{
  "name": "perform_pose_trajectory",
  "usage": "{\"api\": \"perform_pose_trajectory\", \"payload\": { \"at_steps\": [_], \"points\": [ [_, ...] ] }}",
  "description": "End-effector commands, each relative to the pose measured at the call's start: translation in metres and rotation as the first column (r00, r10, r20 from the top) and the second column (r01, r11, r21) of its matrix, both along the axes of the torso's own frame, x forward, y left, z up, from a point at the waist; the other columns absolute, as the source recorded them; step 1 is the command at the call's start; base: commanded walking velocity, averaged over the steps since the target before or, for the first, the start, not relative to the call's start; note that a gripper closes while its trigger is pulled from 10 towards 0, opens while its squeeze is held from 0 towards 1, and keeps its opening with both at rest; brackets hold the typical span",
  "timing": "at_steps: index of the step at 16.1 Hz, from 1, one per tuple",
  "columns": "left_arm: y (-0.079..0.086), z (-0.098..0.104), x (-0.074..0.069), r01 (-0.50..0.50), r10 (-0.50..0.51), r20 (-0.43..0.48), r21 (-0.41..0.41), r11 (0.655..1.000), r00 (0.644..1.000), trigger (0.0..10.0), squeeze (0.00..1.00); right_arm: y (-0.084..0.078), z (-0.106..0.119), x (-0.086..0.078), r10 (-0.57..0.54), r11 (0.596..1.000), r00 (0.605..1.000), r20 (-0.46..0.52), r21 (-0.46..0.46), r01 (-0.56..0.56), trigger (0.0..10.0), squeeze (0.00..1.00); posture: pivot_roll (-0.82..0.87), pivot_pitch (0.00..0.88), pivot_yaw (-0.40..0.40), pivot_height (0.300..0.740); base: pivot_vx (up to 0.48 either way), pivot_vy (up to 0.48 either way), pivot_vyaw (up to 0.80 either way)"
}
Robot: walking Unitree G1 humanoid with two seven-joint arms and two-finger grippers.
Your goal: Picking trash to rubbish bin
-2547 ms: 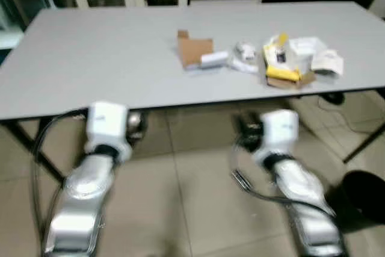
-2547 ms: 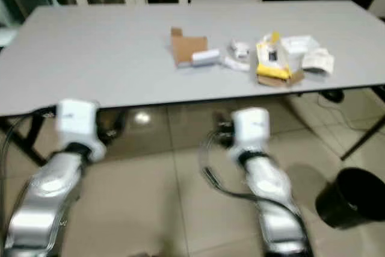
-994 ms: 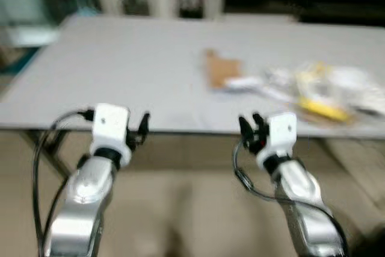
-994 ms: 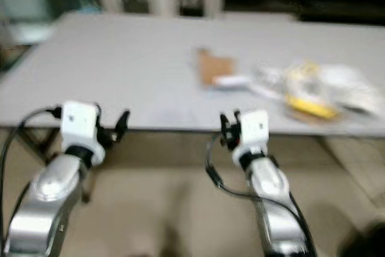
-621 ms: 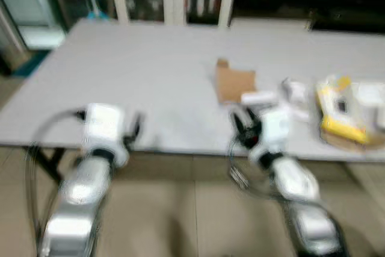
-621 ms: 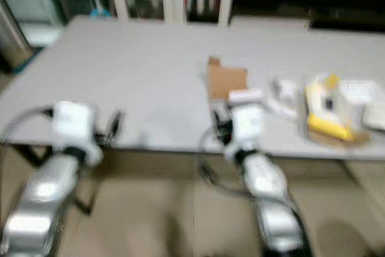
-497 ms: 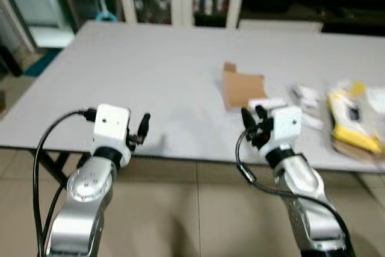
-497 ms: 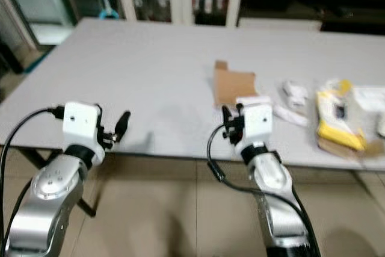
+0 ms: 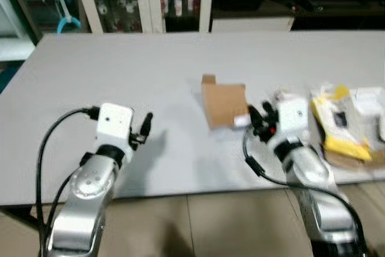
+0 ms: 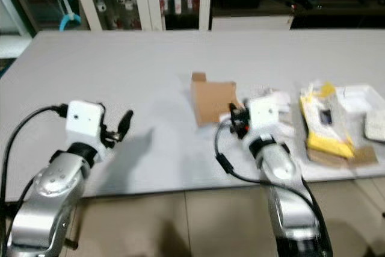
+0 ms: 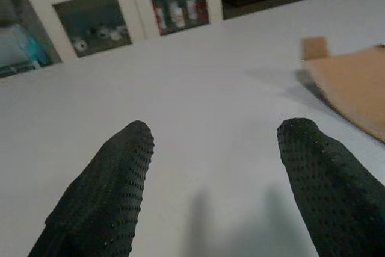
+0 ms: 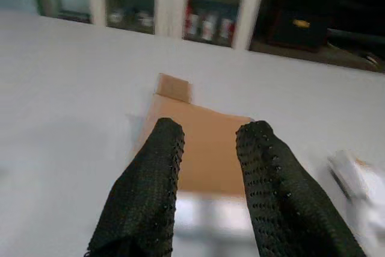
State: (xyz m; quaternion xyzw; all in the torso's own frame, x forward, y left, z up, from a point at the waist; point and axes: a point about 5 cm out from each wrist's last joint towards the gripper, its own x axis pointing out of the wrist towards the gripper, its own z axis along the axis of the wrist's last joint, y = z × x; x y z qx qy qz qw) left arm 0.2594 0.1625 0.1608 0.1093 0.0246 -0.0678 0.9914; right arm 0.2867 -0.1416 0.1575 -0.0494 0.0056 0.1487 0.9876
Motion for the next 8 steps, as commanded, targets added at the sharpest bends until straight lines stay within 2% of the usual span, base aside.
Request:
{"api": "perform_pose_trajectory", "payload": {
  "at_steps": [1,2,3,4,5,6,7,8],
  "points": [
    [0.006,0.001,0.000,-0.015,0.015,-0.001,0.008,1.000,1.000,10.0,0.00,0.005,-0.001,0.001,0.063,0.998,0.996,-0.061,-0.026,-0.065,10.0,0.00,-0.01,0.058,-0.006,0.740,0.330,0.000,0.00],
    [0.005,0.001,-0.001,0.001,-0.001,-0.015,0.008,1.000,1.000,10.0,0.00,0.003,0.001,0.000,0.106,0.993,0.990,-0.096,-0.037,-0.110,10.0,0.94,-0.01,0.060,-0.007,0.740,0.000,0.000,0.00],
    [0.004,0.000,-0.001,0.014,-0.014,-0.027,0.025,1.000,1.000,10.0,0.00,0.002,0.004,0.000,0.128,0.991,0.985,-0.114,-0.034,-0.133,10.0,1.00,-0.01,0.060,-0.007,0.740,0.000,0.000,0.00],
    [0.001,-0.001,-0.003,0.070,-0.068,-0.048,0.058,0.996,0.997,10.0,0.00,-0.005,0.011,0.001,0.155,0.985,0.977,-0.149,-0.051,-0.164,10.0,1.00,-0.01,0.060,-0.007,0.740,0.000,0.000,0.00],
    [-0.005,0.000,-0.005,0.186,-0.179,-0.073,0.095,0.978,0.981,10.0,0.00,-0.009,0.020,0.003,0.194,0.975,0.966,-0.172,-0.077,-0.210,10.0,1.00,-0.01,0.056,-0.004,0.740,0.000,0.000,0.00],
    [-0.009,0.000,-0.007,0.259,-0.248,-0.106,0.098,0.961,0.963,10.0,0.00,-0.010,0.026,0.003,0.250,0.957,0.947,-0.200,-0.097,-0.273,10.0,1.00,-0.02,0.054,-0.002,0.740,0.000,0.000,0.00],
    [-0.011,-0.001,-0.007,0.308,-0.293,-0.144,0.097,0.946,0.945,10.0,0.00,-0.011,0.031,0.002,0.311,0.933,0.921,-0.236,-0.110,-0.343,10.0,1.00,-0.02,0.051,-0.002,0.740,0.000,0.000,0.00],
    [-0.013,-0.003,-0.009,0.379,-0.355,-0.192,0.107,0.919,0.915,10.0,0.00,-0.013,0.035,0.001,0.383,0.894,0.877,-0.291,-0.124,-0.432,10.0,1.00,-0.03,0.049,0.001,0.740,0.000,0.000,0.00]
  ]
}}
